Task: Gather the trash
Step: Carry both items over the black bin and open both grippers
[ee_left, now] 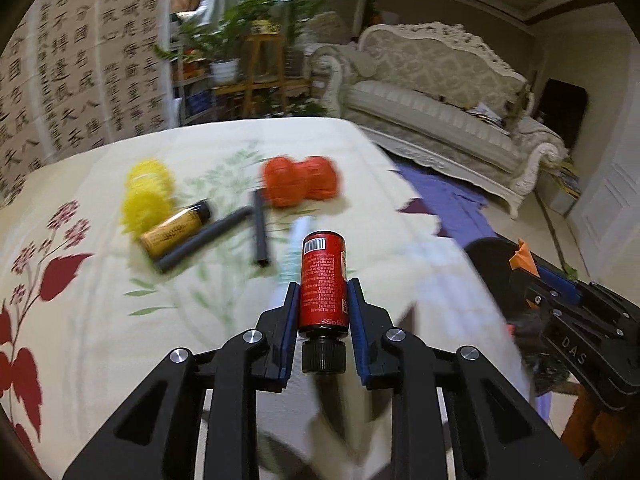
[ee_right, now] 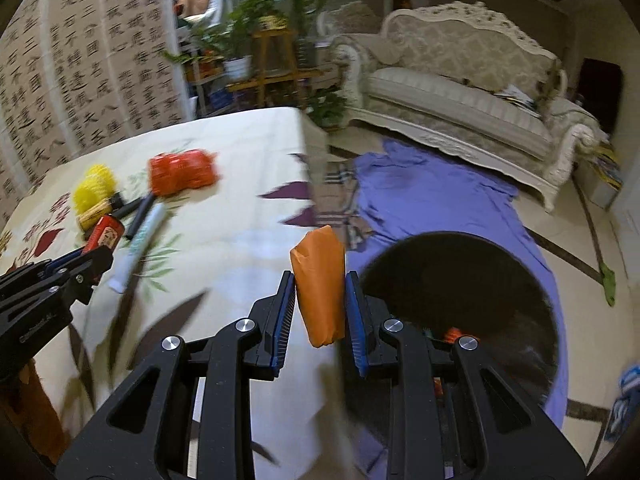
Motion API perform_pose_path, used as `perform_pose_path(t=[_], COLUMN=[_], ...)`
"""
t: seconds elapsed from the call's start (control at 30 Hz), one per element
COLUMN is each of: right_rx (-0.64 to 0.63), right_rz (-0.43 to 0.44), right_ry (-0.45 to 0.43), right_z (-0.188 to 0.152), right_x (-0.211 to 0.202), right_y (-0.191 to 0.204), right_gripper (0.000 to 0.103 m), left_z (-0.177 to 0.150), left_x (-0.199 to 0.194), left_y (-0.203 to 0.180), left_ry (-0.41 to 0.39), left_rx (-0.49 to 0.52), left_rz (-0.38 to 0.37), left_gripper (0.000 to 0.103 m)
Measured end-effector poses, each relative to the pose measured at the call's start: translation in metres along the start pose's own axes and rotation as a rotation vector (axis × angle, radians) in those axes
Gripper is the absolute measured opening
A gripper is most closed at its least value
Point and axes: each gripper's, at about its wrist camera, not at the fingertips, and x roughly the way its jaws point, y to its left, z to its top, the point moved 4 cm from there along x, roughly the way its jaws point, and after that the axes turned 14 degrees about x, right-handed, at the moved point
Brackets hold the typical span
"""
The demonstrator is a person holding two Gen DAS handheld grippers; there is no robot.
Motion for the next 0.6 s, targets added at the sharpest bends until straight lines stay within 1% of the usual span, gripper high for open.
perform_pose_path(t=[0.27, 0.47, 0.6], right_rx=[0.084, 0.127, 0.156], right_rz=[-0.098, -0.134, -0.143], right_ry=[-0.037, -0.056, -0.063], right_z=[0.005, 0.006, 0.007], right_x=[-0.008, -0.01, -0.007], right_y=[-0.059, -0.09, -0.107], right_gripper=[0.025, 0.025, 0.025], left_z=[0.024, 0.036, 0.04], left_x=[0.012, 0.025, 0.035], left_y=[-0.072, -0.117, -0.136], left_ry=[-0.039, -0.042, -0.039], left_rx=[0.109, 0.186, 0.226], left_rz=[-0.1, -0.141, -0.144], left_gripper=[0.025, 0.025, 0.025])
